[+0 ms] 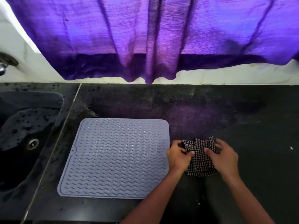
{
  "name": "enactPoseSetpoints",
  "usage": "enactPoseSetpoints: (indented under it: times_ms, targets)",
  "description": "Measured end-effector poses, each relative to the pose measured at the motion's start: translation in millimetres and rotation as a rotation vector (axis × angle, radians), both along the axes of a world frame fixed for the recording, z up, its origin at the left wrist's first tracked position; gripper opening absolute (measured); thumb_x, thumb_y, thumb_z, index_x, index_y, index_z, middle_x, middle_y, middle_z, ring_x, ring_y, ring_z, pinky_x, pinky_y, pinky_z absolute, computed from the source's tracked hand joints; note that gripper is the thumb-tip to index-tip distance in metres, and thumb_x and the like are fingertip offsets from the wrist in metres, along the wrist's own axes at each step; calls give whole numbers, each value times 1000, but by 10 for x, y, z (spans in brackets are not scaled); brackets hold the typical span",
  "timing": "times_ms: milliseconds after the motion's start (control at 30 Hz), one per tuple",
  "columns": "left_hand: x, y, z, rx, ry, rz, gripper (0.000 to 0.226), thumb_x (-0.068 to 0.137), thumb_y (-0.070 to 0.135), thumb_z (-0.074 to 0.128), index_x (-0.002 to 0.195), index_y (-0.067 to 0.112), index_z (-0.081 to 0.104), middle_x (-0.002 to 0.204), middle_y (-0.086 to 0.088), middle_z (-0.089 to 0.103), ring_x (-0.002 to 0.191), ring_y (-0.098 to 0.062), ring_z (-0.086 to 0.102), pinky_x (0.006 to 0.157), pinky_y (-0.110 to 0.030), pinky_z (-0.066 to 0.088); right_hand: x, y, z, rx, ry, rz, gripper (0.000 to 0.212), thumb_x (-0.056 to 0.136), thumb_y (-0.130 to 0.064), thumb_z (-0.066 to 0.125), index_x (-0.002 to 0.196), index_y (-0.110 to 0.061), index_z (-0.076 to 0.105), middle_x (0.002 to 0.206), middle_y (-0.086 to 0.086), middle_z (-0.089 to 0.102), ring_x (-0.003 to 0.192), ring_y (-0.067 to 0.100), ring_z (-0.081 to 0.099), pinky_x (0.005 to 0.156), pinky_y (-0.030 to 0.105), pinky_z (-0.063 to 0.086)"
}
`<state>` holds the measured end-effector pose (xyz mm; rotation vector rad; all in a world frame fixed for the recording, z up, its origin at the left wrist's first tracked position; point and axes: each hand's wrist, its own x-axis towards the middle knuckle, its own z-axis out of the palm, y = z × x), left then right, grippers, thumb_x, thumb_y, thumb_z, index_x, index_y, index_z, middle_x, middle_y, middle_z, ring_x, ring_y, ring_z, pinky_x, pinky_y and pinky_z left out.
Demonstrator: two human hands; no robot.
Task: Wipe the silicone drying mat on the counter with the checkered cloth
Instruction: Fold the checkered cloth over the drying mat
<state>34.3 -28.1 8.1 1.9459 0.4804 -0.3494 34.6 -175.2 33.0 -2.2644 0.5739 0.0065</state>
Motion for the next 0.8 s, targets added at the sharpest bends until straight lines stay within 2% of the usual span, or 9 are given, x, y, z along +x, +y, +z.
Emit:
enactPoseSetpoints:
  times_ms: [133,233,367,467,533,600,667,800]
  targets:
    - [6,-9,-18,-6,-8,-47,27,80,28,82,102,18,70,77,8,67,83,-11,67,83,-29,54,-66,108,112,240,-45,9,40,79,-11,78,117,-22,69,110,-5,72,101,9,65,93,27,49]
    - [-54,73,-10,-160,-54,26,13,83,17,78,91,20,68,71,12,62,72,-7,60,77,-30,53,-131,223,225,372,-92,66,34,81,-9,74,105,-33,73,101,-15,74,100,3,67,87,25,50]
    - [-179,397,72,-381,-173,206,15,87,5,71,92,19,66,85,-1,67,79,-10,61,82,-31,52,-170,467,365,507,-190,111,33,84,-8,70,101,-36,73,101,-15,74,97,1,69,81,24,53]
    - [-287,744,153,-465,-243,260,18,92,0,64,94,18,60,91,1,66,83,-4,60,82,-21,49,-185,767,417,595,-245,120,32,86,-4,68,96,-35,73,101,-12,75,97,3,69,80,16,55]
    - [-353,1007,176,-525,-247,282,17,96,1,57,101,17,56,98,3,67,86,0,62,81,-20,50,-204,1020,447,677,-237,117,32,88,-4,67,95,-35,72,100,-12,75,94,4,70,71,14,55]
    - [-412,1287,176,-573,-232,330,13,100,7,54,105,20,54,102,1,70,89,-5,65,79,-23,53,-215,1270,438,740,-208,100,31,88,-7,67,93,-37,72,99,-13,74,92,3,70,67,16,55]
    - [-478,1558,167,-585,-224,381,10,99,16,59,107,21,55,101,-3,74,91,-9,70,77,-24,55,-242,1510,396,794,-152,81,30,89,-9,67,91,-38,72,98,-13,75,91,5,71,70,22,56]
    - [-535,2038,121,-471,-237,399,37,81,14,80,107,25,56,102,-5,75,97,-20,72,81,-32,59,-247,1949,272,829,-65,28,25,88,-8,68,96,-32,69,104,-4,73,95,11,69,78,29,53]
